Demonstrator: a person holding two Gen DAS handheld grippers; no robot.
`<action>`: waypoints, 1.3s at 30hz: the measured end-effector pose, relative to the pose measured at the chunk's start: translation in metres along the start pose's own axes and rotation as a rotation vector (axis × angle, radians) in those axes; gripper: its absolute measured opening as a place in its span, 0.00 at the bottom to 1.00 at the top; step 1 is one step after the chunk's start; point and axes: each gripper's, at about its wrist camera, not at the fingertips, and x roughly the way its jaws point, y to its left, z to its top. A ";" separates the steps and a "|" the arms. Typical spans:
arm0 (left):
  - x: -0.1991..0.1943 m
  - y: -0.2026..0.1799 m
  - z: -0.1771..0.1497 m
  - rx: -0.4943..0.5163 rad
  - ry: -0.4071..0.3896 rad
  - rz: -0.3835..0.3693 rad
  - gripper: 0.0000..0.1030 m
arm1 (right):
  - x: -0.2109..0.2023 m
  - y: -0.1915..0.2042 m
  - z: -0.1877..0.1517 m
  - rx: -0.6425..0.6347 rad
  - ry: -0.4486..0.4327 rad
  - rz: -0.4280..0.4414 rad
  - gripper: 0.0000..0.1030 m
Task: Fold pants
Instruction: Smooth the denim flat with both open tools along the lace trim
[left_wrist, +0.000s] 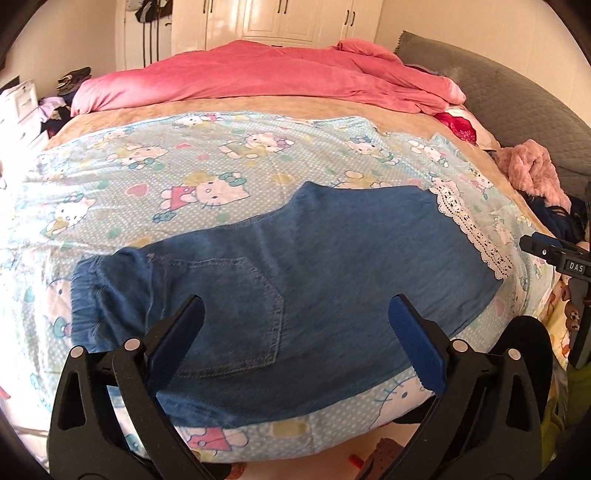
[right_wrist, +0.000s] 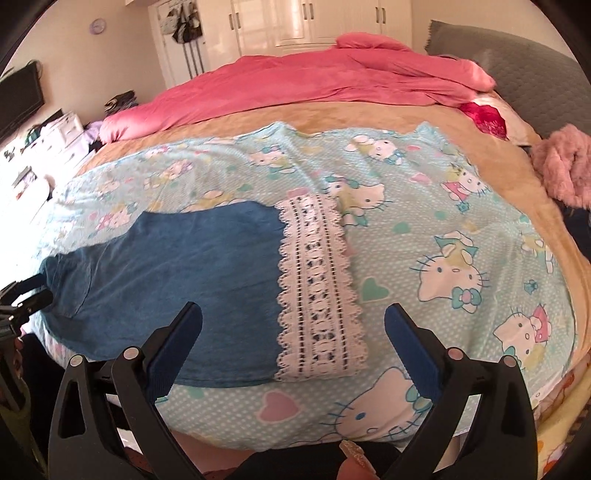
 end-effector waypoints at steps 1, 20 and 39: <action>0.002 -0.002 0.002 0.005 0.001 -0.001 0.91 | 0.001 -0.003 0.001 0.009 -0.001 0.000 0.96; 0.071 -0.070 0.087 0.137 0.056 -0.075 0.91 | 0.004 -0.053 -0.001 0.090 -0.017 -0.007 0.96; 0.167 -0.110 0.143 0.218 0.169 -0.167 0.91 | 0.017 -0.047 -0.012 0.109 0.033 0.056 0.96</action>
